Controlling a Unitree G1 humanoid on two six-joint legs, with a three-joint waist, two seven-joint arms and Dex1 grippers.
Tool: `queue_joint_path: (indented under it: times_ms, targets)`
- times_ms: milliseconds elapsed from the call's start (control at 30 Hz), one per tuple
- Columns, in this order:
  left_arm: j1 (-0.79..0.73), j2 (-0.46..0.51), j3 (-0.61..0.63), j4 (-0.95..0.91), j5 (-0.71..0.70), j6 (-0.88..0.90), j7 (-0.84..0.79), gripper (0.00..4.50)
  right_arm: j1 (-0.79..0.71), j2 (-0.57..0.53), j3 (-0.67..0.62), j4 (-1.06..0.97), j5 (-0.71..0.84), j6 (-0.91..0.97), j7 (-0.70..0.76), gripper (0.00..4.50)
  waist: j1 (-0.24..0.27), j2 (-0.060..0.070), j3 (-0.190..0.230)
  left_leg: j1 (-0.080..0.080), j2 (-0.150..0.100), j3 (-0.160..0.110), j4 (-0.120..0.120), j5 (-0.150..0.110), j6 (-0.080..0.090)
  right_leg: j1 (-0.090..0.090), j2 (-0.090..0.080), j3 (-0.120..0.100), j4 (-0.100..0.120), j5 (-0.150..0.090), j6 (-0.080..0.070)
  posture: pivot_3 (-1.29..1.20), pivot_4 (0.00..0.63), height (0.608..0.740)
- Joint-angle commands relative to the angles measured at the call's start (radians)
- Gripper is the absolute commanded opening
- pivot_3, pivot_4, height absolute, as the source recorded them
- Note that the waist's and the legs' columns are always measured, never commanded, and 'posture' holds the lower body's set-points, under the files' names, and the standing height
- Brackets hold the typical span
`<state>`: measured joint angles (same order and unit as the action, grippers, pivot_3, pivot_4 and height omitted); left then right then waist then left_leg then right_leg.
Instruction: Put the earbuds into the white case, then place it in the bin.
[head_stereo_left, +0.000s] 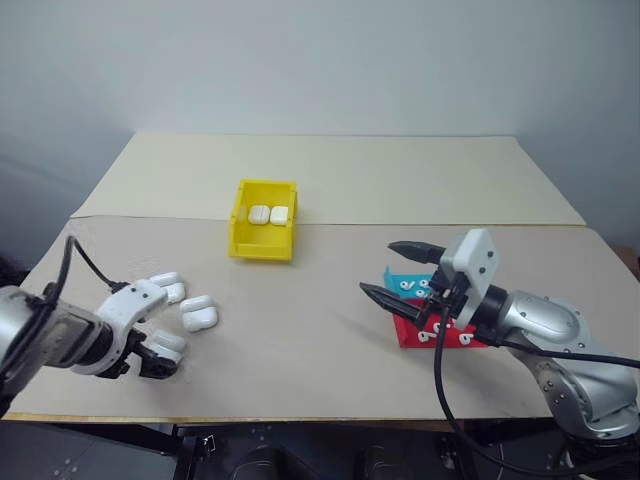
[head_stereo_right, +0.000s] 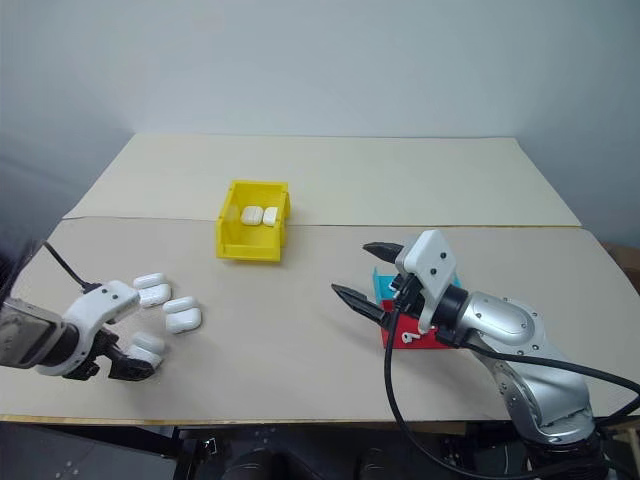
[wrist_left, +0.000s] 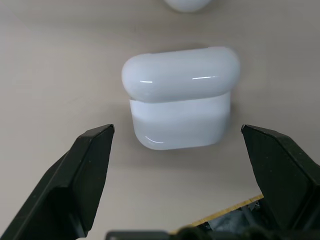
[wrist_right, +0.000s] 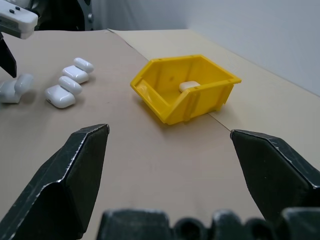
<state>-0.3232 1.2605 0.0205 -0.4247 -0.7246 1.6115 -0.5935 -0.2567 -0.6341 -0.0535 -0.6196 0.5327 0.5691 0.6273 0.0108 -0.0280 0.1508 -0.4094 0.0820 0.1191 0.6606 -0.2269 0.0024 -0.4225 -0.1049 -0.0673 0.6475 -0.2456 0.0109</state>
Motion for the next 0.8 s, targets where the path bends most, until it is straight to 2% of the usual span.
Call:
queue_joint_path:
  times_ms: [33,400,567,600,633,767,800]
  targets:
    - [0.0,0.012,0.026,-0.013,-0.016,0.003,0.005,4.45,-0.01,0.002,-0.018,-0.025,0.001,-0.012,-0.01,4.5,0.001,0.0,0.0,0.0,0.0,0.0,0.0,0.0,0.0,0.0,0.0,0.0,0.0,0.0,0.0,0.0,0.15,0.74]
    - [-0.042,-0.085,-0.049,0.04,0.025,0.003,0.088,4.45,-0.005,-0.001,-0.025,-0.024,0.003,-0.017,-0.003,4.5,0.001,0.0,0.0,0.0,0.0,0.0,0.0,0.0,0.0,0.0,0.0,0.0,0.0,0.0,0.0,0.0,0.15,0.74]
    - [-0.026,-0.1,-0.034,0.024,0.039,0.003,0.126,4.45,-0.005,-0.003,-0.025,-0.03,0.005,-0.01,-0.006,4.5,0.001,0.0,0.0,0.0,0.0,0.0,0.0,0.0,0.0,0.0,0.0,0.0,0.0,0.0,0.0,0.0,0.15,0.74]
    - [-0.022,-0.103,-0.024,0.024,0.039,0.003,0.132,4.06,-0.004,-0.003,-0.025,-0.031,0.006,-0.009,-0.006,4.5,0.001,0.0,0.0,0.0,0.0,0.0,0.0,0.0,0.0,0.0,0.0,0.0,0.0,0.0,0.0,0.0,0.15,0.74]
    - [-0.019,-0.098,-0.019,0.018,0.034,0.003,0.126,3.92,-0.004,-0.002,-0.025,-0.032,0.006,-0.008,-0.007,4.5,0.001,0.0,0.0,0.0,0.0,0.0,0.0,0.0,0.0,0.0,0.0,0.0,0.0,0.0,0.0,0.0,0.15,0.74]
    - [-0.005,-0.09,0.006,0.004,0.014,0.003,0.119,2.78,-0.005,-0.002,-0.023,-0.029,0.006,-0.008,-0.006,4.5,0.001,0.0,0.0,0.0,0.0,0.0,0.0,0.0,0.0,0.0,0.0,0.0,0.0,0.0,0.0,0.0,0.15,0.74]
    - [0.003,-0.088,0.015,-0.006,0.012,0.003,0.117,2.78,-0.007,-0.001,-0.021,-0.026,0.006,-0.009,-0.004,4.5,0.001,0.0,0.0,0.0,0.0,0.0,0.0,0.0,0.0,0.0,0.0,0.0,0.0,0.0,0.0,0.0,0.15,0.74]
